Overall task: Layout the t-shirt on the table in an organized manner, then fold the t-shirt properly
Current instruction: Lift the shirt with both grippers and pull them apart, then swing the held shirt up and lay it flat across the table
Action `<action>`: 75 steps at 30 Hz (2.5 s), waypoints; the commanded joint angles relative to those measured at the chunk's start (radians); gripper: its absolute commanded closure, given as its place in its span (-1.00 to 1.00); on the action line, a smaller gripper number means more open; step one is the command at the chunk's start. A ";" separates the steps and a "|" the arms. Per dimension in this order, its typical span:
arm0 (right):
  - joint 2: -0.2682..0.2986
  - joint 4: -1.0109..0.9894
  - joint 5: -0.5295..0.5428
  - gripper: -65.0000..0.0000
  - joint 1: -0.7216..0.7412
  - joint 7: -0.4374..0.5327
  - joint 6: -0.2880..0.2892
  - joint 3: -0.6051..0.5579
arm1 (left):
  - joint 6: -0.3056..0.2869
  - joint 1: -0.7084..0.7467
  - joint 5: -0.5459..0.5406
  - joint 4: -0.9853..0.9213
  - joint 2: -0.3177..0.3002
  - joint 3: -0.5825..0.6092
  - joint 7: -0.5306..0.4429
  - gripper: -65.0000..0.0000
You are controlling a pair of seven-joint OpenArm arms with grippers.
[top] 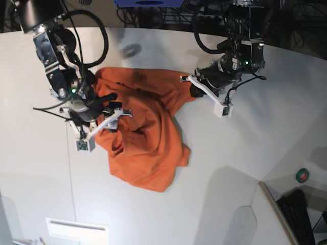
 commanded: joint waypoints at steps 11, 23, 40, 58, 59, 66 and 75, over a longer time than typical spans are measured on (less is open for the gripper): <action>-0.027 -0.219 -0.002 0.22 0.095 -0.004 -0.001 0.013 | 0.137 -0.029 0.173 -0.250 0.008 0.133 -0.220 1.00; -0.025 0.127 0.001 1.00 -0.224 -0.009 0.000 0.413 | 0.137 0.115 0.171 -0.097 -0.020 0.141 -0.217 1.00; -0.107 0.187 0.001 1.00 -0.316 0.254 0.000 0.559 | 0.135 0.142 0.168 0.100 -0.015 0.133 -0.159 1.00; -0.105 0.196 0.001 1.00 -0.322 0.215 0.000 0.556 | 0.131 0.177 -0.352 0.054 -0.164 0.143 -0.059 -1.00; -0.105 0.196 0.001 1.00 -0.322 0.215 0.000 0.556 | 0.131 0.174 -0.352 0.037 -0.161 0.143 -0.059 -1.00; -0.107 0.191 0.001 1.00 -0.319 0.215 0.000 0.556 | 0.129 0.103 -0.353 -0.083 -0.155 0.182 -0.059 -0.81; -0.107 0.171 0.001 1.00 -0.297 0.215 0.000 0.551 | 0.131 0.042 -0.356 -0.080 -0.156 0.242 -0.053 1.00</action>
